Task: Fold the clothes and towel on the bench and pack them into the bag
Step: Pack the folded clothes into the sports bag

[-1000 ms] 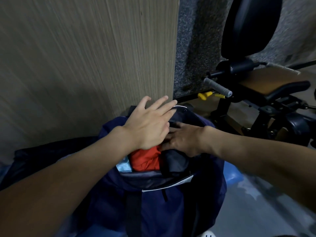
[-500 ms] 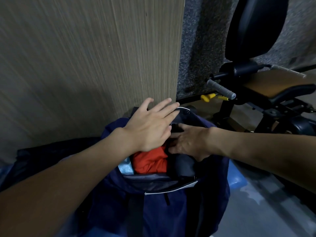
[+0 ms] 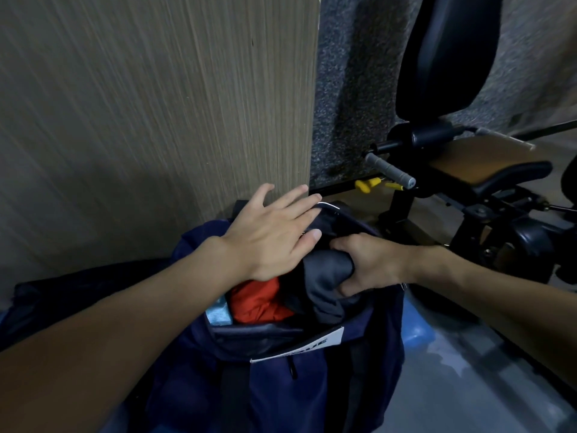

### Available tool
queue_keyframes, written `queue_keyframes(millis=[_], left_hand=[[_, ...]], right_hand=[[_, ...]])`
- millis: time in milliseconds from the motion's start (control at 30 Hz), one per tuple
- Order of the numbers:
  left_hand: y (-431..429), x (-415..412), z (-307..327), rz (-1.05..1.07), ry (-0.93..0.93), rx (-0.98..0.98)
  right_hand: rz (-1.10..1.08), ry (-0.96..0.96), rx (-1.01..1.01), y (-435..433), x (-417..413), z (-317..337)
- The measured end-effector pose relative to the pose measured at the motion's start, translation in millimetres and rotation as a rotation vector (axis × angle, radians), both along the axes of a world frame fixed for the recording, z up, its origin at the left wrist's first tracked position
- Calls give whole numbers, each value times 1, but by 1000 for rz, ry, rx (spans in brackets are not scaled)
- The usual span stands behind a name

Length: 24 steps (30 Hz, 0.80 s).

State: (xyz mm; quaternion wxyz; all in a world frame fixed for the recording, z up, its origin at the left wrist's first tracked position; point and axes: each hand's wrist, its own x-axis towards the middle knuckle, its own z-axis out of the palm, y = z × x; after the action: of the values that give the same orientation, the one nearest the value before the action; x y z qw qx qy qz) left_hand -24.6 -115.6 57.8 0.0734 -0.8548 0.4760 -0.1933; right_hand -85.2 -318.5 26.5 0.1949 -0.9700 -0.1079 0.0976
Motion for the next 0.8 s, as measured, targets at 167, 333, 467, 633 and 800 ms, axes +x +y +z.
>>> queue_keyframes(millis=[167,333,467,633,800], left_hand=[[-2,-2,4,3,53,-25],[-8,-4,2,18,97,-50],[-11,-5,1,9,70,-28],[-9,-7,-3,20,90,-20],[-9,-6,-6,28,89,36]], right_hand=[[-310,82,456,7,-13,-17],[-775,182,1113,29,-14,-32],[-1011,295,1228,36,-10,-49],[-967,178,1236,33,-2,-57],[-991,139,1010,30,0,-75]])
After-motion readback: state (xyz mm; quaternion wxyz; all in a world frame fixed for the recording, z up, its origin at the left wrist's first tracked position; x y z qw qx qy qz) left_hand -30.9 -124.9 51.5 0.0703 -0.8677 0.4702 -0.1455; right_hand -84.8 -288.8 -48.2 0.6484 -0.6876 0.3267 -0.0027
